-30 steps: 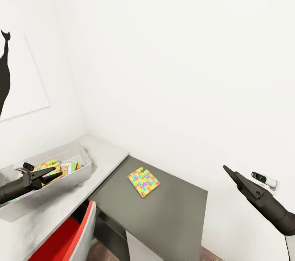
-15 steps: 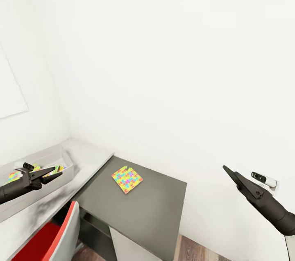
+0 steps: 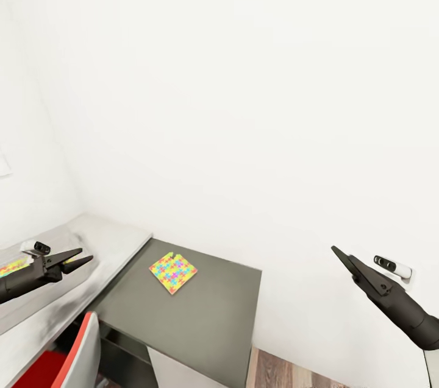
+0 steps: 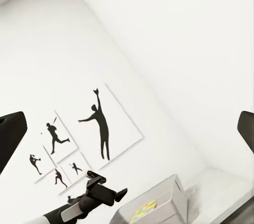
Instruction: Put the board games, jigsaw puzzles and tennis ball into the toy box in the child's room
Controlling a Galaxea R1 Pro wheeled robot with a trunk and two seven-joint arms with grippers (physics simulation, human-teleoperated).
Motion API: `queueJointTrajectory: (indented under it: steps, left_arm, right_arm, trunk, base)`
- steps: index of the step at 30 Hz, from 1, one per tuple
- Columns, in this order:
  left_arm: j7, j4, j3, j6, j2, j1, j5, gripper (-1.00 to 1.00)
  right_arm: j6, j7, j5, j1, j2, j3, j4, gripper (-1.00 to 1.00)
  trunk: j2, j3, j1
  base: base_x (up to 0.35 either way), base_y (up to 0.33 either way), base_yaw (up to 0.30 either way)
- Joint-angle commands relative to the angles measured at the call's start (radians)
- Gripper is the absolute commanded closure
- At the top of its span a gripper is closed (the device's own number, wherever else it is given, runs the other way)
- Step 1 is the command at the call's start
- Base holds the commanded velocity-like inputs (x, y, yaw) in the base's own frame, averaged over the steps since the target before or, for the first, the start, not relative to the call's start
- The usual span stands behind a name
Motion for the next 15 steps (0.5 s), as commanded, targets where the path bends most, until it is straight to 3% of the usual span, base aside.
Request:
queueJointTrajectory:
  steps: [1, 9, 15]
  left_arm:
    - [-0.004, 0.000, 0.000, 0.010, 0.000, 0.000, 0.000, -1.00]
    - [-0.004, 0.000, 0.000, 0.010, 0.000, 0.000, -0.001, -1.00]
    - [-0.004, 0.000, 0.000, 0.010, 0.000, 0.000, -0.001, -1.00]
  right_arm:
    - [0.009, 0.002, -0.002, -0.001, 0.000, 0.000, 0.000, -1.00]
    - [0.009, 0.002, -0.001, -0.001, 0.001, -0.001, 0.002, -1.00]
    - [0.009, 0.002, -0.001, -0.001, 0.000, 0.000, 0.002, -1.00]
  trunk:
    - [-0.002, 0.000, 0.001]
    - [-0.002, 0.010, 0.001]
    - [-0.002, 0.018, 0.001]
  base:
    - [0.042, 0.006, -0.200]
    - [0.150, 0.085, -0.201]
    - [0.044, 0.020, -0.201]
